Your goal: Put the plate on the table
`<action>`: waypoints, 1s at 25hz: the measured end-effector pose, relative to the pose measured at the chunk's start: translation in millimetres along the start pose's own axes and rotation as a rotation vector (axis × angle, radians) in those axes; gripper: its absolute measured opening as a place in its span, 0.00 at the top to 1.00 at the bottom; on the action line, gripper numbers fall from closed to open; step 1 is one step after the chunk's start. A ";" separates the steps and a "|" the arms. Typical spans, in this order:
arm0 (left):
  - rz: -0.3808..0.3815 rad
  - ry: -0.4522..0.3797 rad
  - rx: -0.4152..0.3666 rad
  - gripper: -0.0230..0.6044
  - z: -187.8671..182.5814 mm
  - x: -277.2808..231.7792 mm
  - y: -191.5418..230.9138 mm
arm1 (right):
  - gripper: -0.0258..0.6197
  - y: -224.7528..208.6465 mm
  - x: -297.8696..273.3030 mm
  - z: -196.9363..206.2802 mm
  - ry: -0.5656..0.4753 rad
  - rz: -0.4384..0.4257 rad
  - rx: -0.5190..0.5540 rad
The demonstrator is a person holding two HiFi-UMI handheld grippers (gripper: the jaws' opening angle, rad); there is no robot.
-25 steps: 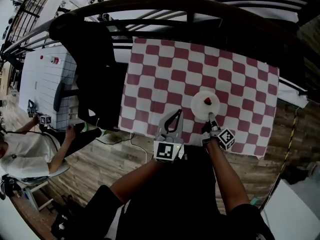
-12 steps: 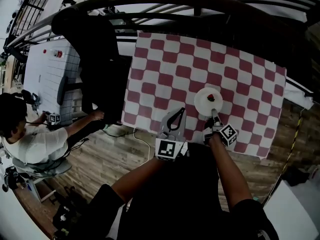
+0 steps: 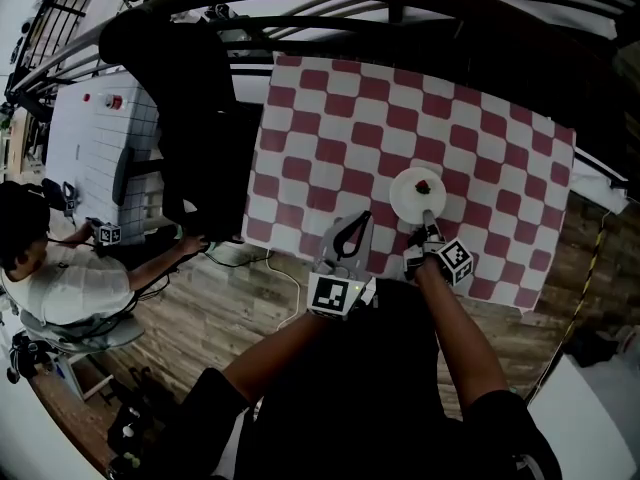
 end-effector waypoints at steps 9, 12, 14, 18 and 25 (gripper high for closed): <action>0.009 0.022 0.010 0.95 5.9 1.4 3.3 | 0.75 4.0 0.2 6.0 0.074 0.058 0.061; 0.009 0.024 0.025 0.95 4.9 4.5 4.9 | 0.70 6.7 4.3 6.9 0.114 0.128 0.150; 0.000 0.025 0.008 0.95 5.1 7.6 9.0 | 0.68 6.2 6.2 8.4 0.124 0.164 0.184; 0.000 0.021 0.008 0.95 7.6 12.3 9.9 | 0.66 1.3 18.0 5.7 0.119 0.224 0.221; 0.023 0.020 -0.002 0.95 12.6 23.8 7.7 | 0.67 8.8 44.3 8.7 0.112 0.208 0.216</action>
Point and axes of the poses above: the fingertips, and each gripper's own axes: x backward along the fingers, y to its left, z out of its underside, the point moved 5 cm from there along x, backward along the fingers, and after that the axes turned 10 degrees about -z, right-handed, at the moved point
